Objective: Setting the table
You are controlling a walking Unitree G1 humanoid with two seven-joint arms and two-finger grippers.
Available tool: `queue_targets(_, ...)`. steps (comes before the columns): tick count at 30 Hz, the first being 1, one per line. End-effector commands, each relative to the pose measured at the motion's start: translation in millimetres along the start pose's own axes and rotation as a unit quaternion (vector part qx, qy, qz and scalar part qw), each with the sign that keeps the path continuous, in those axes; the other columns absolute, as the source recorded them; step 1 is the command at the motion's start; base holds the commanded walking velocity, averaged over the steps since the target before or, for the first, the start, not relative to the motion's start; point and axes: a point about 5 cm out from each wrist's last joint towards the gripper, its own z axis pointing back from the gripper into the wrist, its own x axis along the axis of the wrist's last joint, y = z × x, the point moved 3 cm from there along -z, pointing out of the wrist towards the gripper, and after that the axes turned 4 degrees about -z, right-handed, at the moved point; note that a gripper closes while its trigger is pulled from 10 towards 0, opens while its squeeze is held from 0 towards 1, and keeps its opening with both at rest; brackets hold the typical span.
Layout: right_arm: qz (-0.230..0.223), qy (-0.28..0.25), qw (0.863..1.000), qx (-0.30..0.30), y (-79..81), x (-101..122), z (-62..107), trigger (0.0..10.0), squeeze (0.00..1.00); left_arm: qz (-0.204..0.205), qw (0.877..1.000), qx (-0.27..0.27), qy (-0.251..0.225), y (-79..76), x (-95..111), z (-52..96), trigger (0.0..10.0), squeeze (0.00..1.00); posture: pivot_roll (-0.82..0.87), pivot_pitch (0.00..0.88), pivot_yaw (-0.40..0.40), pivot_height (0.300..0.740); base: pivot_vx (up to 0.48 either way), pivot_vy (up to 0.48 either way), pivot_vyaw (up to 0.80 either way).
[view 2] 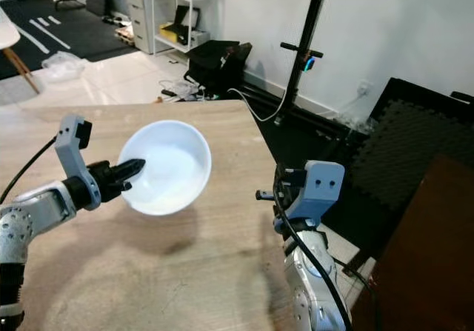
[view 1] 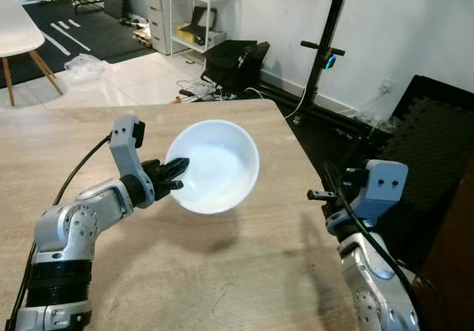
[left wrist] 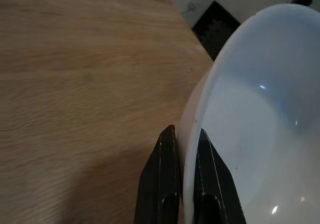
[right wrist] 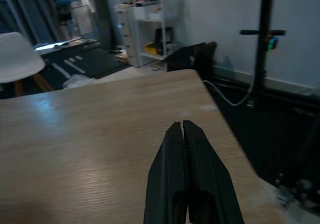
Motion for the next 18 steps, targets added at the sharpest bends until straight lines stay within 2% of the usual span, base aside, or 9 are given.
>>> queue_targets(1, 0.005, -0.004, 1.0, -0.001, -1.4, 1, 1.9, 10.0, 0.0, -0.007, 1.0, -0.006, 0.018, 0.2, -3, 1.5, 10.0, 0.0, 0.03, 0.031, 0.018, 0.74, 0.0, 0.0, 0.0)
queue_targets(4, 0.019, -0.009, 1.0, 0.011, 1.1, 4, 1.3, 10.0, 0.0, -0.007, 0.999, -0.018, 0.039, 0.4, -7, 4.0, 10.0, 0.0, 0.04, 0.034, 0.016, 0.74, 0.0, 0.0, 0.0)
queue_targets(7, 0.028, -0.021, 0.999, 0.035, 8.1, 10, 0.1, 10.0, 0.0, -0.039, 0.995, -0.01, 0.093, 8.6, -21, 6.2, 10.0, 0.0, 0.04, 0.037, 0.015, 0.74, 0.0, 0.0, 0.0)
queue_targets(8, 0.028, -0.021, 0.999, 0.035, 8.1, 10, 0.1, 10.0, 0.0, -0.039, 0.995, -0.01, 0.093, 8.6, -21, 6.2, 10.0, 0.0, 0.04, 0.037, 0.015, 0.74, 0.0, 0.0, 0.0)
queue_targets(10, 0.025, -0.036, 0.998, 0.053, 15.8, 18, -3.3, 10.0, 0.0, -0.019, 0.991, -0.008, 0.134, 15.2, -31, 6.5, 10.0, 0.0, 0.05, 0.046, 0.016, 0.74, 0.0, 0.0, 0.0)
queue_targets(12, 0.026, -0.041, 0.997, 0.058, 17.9, 21, -4.5, 10.0, 0.0, -0.015, 0.99, -0.011, 0.143, 15.9, -33, 7.1, 10.0, 0.0, 0.05, 0.048, 0.016, 0.74, 0.0, 0.0, 0.0)
queue_targets(18, 0.032, -0.058, 0.995, 0.078, 24.7, 31, -6.5, 10.0, 0.0, -0.042, 0.982, -0.012, 0.181, 25.9, -33, 13.9, 10.0, 0.0, 0.05, 0.052, 0.017, 0.74, 0.0, 0.0, 0.0)
